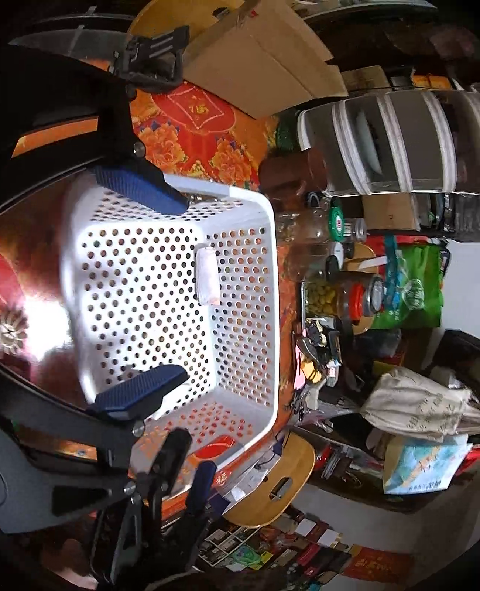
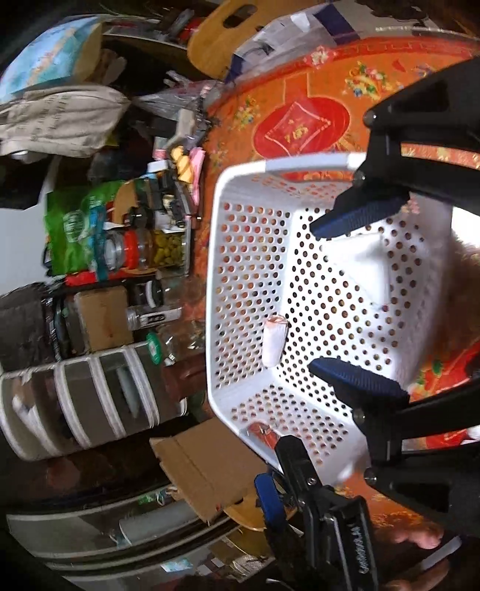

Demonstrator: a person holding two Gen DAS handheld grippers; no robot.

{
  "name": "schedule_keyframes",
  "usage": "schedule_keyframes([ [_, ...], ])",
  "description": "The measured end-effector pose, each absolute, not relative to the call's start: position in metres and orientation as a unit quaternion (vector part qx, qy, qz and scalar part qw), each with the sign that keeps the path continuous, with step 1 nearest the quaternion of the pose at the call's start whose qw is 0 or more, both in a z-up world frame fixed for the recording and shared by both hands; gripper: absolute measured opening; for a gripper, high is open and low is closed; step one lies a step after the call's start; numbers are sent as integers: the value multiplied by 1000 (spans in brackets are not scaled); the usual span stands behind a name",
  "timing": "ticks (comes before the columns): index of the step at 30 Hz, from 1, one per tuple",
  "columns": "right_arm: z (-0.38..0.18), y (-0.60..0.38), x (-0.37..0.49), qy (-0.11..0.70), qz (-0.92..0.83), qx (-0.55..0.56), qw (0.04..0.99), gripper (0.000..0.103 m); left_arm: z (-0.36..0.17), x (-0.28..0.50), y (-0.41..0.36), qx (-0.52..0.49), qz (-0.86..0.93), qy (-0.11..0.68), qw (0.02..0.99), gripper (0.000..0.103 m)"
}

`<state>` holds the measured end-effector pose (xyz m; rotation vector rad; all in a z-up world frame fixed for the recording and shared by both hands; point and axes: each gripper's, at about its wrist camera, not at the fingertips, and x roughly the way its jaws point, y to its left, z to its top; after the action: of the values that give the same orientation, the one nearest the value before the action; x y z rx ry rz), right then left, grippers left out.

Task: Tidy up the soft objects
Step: 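Carry both items over the basket and open both tools to drop them, then withdraw both tools from the basket back toward the remaining items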

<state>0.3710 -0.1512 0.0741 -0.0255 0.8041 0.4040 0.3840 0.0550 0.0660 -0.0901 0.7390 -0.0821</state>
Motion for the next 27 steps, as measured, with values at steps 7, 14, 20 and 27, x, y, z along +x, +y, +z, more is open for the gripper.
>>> schedule_keyframes([
  [7,90,-172,305,338,213,3,917,87,76,317,59,-33,-52,327,943,100],
  [14,92,-178,263,325,222,14,919,87,87,275,53,-33,-54,313,948,101],
  [20,97,-176,219,292,226,0,929,88,92,219,54,-39,-53,286,956,102],
  [27,93,-180,173,273,242,10,931,89,91,161,61,-60,-45,267,961,102],
])
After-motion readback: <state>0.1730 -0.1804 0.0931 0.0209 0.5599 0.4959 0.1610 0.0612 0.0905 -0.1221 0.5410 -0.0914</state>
